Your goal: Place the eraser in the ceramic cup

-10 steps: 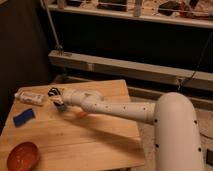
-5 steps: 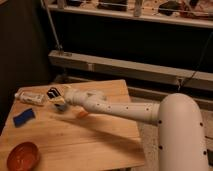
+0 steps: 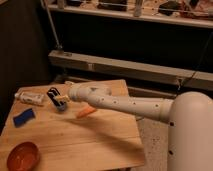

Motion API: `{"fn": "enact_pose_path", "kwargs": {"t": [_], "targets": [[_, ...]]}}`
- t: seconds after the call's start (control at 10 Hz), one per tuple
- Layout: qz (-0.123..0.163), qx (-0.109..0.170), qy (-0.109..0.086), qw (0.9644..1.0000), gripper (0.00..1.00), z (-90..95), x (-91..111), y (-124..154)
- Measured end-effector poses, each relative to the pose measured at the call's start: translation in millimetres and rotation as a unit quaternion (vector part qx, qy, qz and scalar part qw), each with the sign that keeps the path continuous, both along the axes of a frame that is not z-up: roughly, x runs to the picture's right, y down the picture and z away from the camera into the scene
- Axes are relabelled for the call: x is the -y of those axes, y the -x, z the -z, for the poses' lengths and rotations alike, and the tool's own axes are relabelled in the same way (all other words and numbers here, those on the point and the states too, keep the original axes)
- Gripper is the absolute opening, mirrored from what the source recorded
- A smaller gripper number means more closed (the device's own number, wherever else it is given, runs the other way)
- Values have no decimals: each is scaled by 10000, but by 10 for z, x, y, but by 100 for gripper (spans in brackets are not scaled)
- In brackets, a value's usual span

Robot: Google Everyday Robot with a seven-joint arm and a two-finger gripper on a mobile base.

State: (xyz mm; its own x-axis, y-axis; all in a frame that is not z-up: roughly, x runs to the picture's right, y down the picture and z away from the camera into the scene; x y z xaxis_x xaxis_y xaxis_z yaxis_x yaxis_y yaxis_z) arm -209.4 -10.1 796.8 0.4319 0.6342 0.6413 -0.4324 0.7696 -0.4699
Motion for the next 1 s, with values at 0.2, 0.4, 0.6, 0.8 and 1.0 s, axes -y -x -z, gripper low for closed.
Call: {"fn": "enact_pose_path", "kwargs": {"t": [0.2,0.4,0.6,0.8,1.0], "targets": [[220,-574,89,9981,66,93,118,-283],[537,-1146,171,9918,66,245,178,-391],[935,-1808,348,9785,66,405,169,-382],[1057,-2122,427,9706,66,487,179,-405],[1065,-2153,432,9698,66,496,183,-409]]}}
